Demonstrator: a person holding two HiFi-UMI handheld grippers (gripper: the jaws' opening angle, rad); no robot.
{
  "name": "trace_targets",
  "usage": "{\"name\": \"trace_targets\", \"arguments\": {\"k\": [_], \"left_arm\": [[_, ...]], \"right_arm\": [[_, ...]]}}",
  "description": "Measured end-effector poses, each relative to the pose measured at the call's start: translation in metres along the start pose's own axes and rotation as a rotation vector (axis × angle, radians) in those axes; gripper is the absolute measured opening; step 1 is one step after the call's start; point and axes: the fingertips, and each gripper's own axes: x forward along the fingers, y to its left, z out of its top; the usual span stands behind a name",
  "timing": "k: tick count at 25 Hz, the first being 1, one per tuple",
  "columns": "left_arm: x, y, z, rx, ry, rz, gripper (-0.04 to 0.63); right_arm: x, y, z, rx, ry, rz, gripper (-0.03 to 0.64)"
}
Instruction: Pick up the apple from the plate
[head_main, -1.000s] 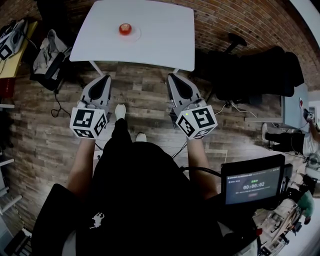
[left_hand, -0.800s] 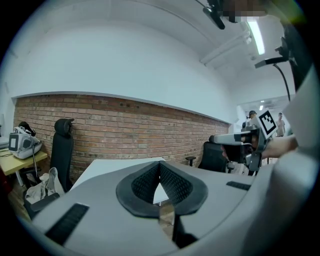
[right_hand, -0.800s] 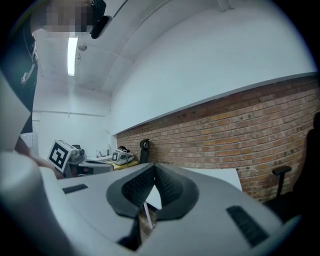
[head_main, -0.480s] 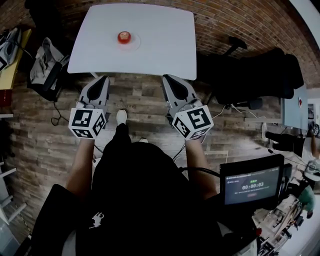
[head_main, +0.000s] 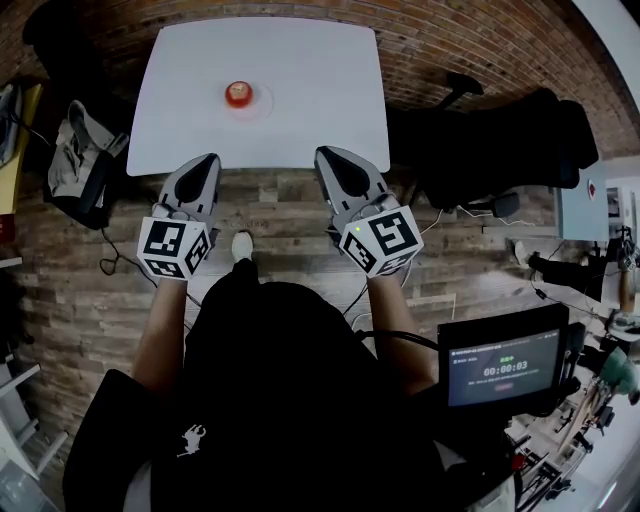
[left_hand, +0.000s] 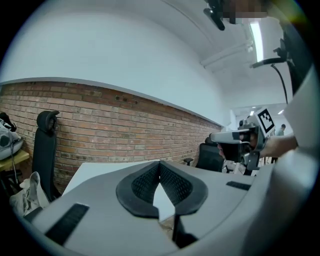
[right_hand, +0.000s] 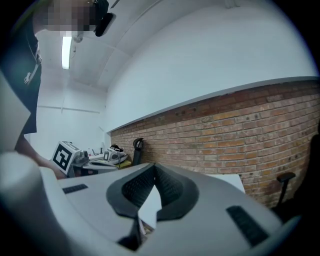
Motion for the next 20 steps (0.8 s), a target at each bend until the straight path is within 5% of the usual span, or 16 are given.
{"name": "trace_targets", "arguments": {"k": [20], "left_arm": [[0.074, 0.133, 0.004, -0.002, 0.061, -0.134, 0.006]], "right_arm": [[0.141, -0.025, 0.014, 0.049, 0.001, -0.115, 0.003]]}}
